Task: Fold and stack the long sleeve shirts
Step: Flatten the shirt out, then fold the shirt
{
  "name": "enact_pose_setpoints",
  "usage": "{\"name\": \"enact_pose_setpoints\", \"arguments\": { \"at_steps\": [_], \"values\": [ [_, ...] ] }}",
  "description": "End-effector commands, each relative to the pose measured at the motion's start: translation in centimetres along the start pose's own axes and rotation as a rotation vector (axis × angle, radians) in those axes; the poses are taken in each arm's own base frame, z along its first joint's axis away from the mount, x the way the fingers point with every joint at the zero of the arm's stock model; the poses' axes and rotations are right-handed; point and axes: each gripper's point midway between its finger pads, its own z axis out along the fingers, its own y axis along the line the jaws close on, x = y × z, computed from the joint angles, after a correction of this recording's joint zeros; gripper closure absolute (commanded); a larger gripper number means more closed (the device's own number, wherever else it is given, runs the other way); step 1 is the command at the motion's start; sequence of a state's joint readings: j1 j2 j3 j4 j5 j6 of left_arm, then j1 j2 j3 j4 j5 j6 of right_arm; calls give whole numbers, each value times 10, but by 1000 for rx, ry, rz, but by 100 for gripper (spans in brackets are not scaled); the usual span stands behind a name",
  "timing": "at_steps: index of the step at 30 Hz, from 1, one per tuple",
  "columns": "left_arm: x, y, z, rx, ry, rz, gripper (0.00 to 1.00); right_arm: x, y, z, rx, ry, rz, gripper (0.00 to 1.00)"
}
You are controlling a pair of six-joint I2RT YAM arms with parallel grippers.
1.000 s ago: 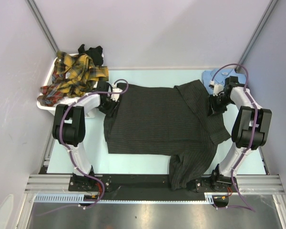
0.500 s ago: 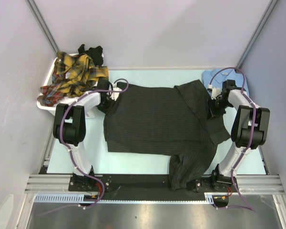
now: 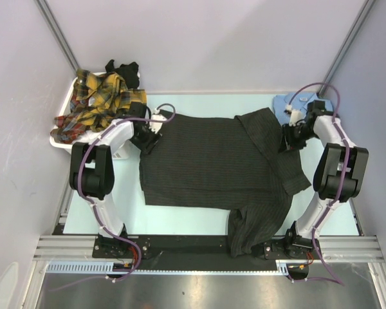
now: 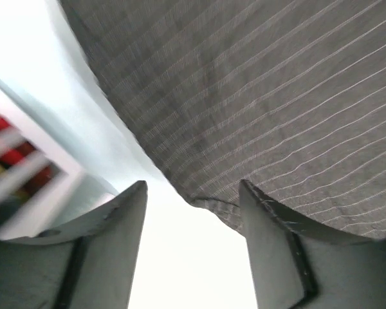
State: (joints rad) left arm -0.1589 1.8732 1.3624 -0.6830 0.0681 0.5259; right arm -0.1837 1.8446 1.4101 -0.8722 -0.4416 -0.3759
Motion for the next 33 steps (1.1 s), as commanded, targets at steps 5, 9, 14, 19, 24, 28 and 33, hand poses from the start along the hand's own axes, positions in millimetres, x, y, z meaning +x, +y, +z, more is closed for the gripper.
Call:
{"name": "enact_pose_setpoints", "arguments": {
  "at_steps": [5,9,14,19,24,28,33],
  "values": [
    [-104,3,-66,23,-337,227,21,-18,-23,-71,4,-123,107,43],
    [-136,8,-65,26,-434,287,16,15,-42,-63,-1,-14,169,41],
    [-175,17,-68,37,-517,290,16,53,-56,-60,-6,81,224,44],
    [-192,23,-67,35,-556,296,16,88,-74,-46,7,167,247,36],
    [-196,30,-63,0,-566,290,16,115,-83,-29,-27,235,255,35],
    [-196,33,-60,-17,-569,284,16,122,-80,-20,-88,256,272,38],
    [-200,40,-57,-46,-583,291,16,117,-64,-20,-198,230,291,58]
  ]
}}
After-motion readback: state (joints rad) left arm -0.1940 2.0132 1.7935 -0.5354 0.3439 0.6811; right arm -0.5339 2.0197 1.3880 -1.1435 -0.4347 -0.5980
